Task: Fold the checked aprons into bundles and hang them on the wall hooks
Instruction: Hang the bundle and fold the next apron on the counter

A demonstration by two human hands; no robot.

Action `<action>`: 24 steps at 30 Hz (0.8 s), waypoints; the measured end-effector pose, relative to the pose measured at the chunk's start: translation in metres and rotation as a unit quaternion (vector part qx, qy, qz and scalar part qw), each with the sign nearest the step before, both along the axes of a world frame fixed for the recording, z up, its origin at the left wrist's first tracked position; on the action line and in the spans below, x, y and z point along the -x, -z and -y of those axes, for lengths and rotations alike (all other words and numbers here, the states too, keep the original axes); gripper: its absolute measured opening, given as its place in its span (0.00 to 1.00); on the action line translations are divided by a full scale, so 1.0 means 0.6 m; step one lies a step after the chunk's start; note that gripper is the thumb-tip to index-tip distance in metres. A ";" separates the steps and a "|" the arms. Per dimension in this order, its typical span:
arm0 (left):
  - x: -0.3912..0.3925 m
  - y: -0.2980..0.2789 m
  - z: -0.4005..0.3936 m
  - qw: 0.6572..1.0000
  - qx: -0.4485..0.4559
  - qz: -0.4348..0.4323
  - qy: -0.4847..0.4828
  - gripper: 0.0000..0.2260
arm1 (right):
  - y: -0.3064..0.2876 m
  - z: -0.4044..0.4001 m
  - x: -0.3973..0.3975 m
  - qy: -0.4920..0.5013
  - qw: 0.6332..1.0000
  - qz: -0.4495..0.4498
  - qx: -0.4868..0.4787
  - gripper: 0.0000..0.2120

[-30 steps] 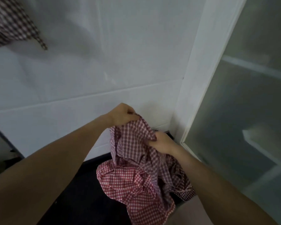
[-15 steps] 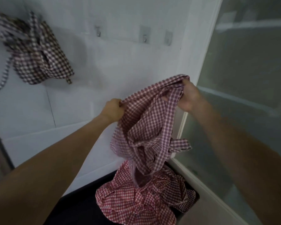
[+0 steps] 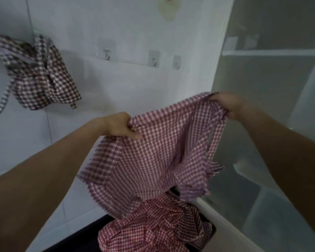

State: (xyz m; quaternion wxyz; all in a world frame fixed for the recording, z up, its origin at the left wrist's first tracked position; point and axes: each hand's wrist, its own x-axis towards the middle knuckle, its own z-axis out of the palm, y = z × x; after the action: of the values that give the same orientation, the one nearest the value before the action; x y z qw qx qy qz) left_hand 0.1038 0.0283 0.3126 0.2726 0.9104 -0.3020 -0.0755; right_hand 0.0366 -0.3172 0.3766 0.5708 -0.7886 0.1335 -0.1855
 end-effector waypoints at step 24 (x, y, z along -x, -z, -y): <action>0.012 0.061 0.129 0.997 -0.014 -0.069 0.043 0.52 | -0.001 -0.060 0.035 -0.031 0.962 -0.123 0.242 0.08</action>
State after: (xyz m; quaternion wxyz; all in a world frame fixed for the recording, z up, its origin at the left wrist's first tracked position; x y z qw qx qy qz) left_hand 0.0966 -0.0492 0.2762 0.2764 0.8931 -0.3200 -0.1535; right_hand 0.0157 -0.2810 0.3770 0.3473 -0.9238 0.1295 -0.0962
